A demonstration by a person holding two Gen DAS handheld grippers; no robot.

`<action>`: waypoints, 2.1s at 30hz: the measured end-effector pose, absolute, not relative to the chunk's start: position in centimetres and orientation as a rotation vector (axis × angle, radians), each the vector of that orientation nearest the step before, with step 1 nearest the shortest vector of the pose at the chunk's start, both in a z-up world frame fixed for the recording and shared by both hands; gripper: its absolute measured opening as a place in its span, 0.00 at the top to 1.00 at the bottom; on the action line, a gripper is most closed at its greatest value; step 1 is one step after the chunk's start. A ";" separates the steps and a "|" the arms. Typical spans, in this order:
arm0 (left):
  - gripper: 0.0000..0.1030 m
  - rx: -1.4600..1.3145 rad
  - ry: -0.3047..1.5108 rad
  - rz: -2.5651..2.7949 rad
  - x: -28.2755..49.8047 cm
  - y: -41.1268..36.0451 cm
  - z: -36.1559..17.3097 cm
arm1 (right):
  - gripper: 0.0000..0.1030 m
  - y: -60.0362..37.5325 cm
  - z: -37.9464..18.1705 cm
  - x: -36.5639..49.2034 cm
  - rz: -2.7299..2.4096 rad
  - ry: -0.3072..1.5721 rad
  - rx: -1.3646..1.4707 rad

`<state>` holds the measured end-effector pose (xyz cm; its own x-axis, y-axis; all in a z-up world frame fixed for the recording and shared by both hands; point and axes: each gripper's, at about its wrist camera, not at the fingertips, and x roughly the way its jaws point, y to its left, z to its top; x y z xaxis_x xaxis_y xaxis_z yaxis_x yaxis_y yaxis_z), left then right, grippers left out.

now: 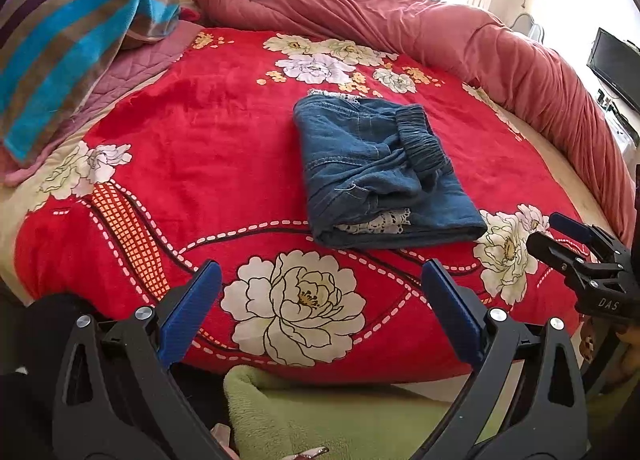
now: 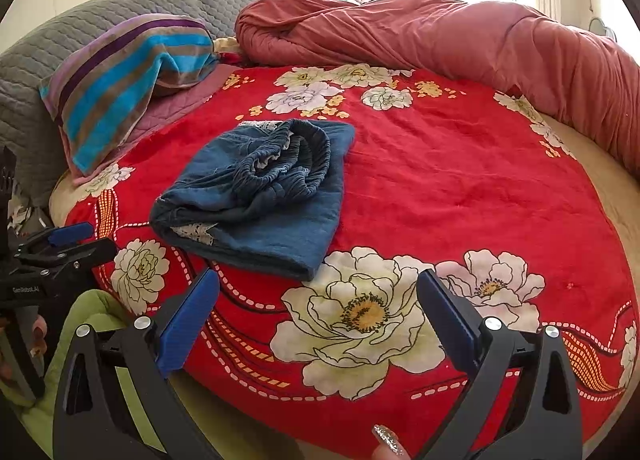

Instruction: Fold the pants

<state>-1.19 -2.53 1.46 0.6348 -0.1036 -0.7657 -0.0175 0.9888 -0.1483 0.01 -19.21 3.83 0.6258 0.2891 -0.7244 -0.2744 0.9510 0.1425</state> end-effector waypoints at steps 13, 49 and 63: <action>0.09 -0.153 0.885 -0.039 -1.2 -2.5 1.6 | 0.04 -19.4 3.8 -0.1 0.319 0.834 0.021; 0.09 -0.158 0.900 -0.046 -1.4 -3.1 1.5 | 0.04 -19.6 4.1 0.1 0.300 0.839 0.011; 0.09 -0.285 0.918 0.119 1.0 5.1 1.6 | 0.04 -25.4 2.7 2.9 0.126 0.848 0.053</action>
